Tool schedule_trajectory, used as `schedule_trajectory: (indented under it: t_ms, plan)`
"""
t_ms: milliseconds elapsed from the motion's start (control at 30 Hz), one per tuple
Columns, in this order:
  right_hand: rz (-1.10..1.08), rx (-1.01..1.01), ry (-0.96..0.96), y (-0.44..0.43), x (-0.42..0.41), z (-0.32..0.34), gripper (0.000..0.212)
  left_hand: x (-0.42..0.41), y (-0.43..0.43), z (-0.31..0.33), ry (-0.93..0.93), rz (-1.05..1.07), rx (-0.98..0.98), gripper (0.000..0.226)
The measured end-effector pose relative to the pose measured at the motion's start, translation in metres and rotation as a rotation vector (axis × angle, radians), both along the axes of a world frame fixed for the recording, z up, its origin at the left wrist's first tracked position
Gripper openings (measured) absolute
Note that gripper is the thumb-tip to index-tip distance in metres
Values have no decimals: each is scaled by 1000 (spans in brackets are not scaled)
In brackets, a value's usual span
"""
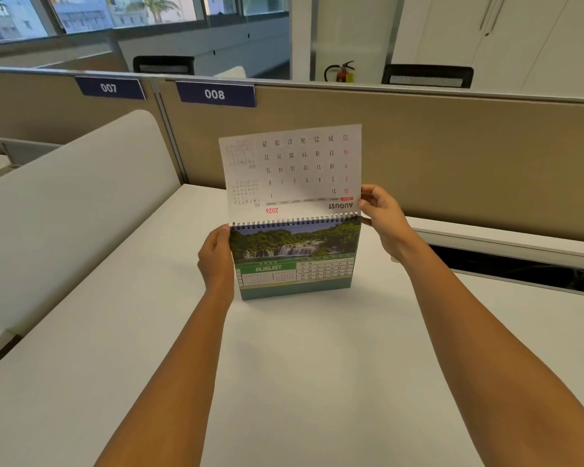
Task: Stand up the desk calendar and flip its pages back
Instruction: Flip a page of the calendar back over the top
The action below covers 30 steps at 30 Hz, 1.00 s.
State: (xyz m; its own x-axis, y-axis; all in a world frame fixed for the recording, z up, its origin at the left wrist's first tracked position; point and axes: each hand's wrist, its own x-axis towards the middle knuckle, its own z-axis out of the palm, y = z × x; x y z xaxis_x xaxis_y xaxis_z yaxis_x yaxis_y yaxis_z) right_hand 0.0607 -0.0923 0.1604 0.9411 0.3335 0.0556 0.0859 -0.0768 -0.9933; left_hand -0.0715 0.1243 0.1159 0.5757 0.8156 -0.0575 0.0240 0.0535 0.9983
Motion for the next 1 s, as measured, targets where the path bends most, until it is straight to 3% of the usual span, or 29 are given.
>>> schedule_trajectory:
  t_ms: [233,333,433,667,1000]
  plan:
    - [54,8,-46,-16,-4,-11,25,-1,4,8,25,-6,-71,52]
    - [36,-15,-62,-21,-6,-19,38,-4,7,10,4,-50,-97,50]
    - [39,-86,-56,-21,-7,-25,38,-4,9,13,81,-58,-63,48]
    - [-4,-158,-74,-15,-6,-26,9,-10,16,2,12,-161,6,32]
    - [-101,-269,-196,-7,-9,-28,26,-4,14,-9,-9,-103,186,32]
